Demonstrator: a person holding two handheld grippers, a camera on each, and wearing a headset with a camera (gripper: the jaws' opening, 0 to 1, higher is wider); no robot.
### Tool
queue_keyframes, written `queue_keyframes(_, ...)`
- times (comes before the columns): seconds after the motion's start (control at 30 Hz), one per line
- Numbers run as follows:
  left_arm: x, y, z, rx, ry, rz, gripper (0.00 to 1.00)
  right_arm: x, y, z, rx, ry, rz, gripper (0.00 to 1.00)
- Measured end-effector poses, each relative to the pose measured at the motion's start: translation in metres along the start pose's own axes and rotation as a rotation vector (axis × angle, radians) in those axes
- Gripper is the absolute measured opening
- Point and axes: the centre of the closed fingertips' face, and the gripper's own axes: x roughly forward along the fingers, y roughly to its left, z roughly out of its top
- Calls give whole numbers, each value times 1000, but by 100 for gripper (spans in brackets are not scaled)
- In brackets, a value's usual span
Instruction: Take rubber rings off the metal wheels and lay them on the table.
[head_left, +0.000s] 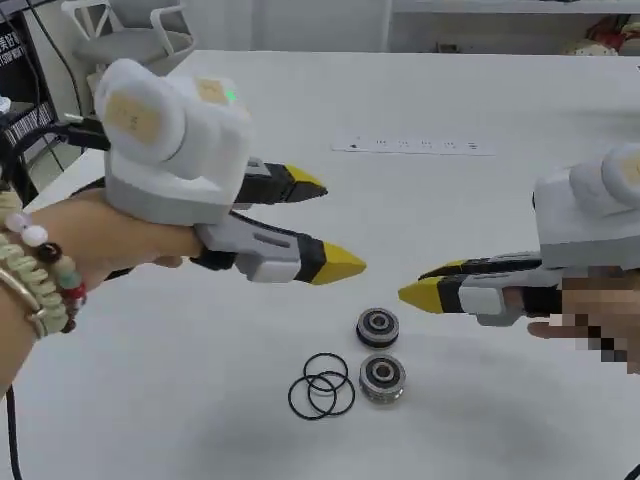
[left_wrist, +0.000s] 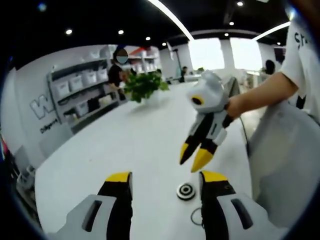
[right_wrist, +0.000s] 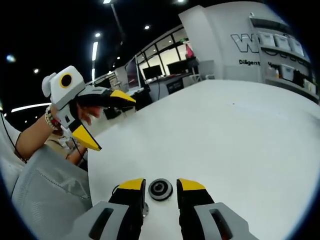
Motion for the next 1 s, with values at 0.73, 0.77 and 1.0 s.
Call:
queue_keyframes(0.73, 45, -4, -46, -74, 29, 86, 43, 10, -4, -25, 3, 72, -6, 23)
queue_keyframes(0.77, 46, -5, -47, -67, 29, 83, 40, 11, -4, -27, -3, 78, -6, 23)
queue_keyframes(1.0, 55, -16, -57, -145, 27, 62, 29, 20, 1, -40, -56, 123, 8, 25)
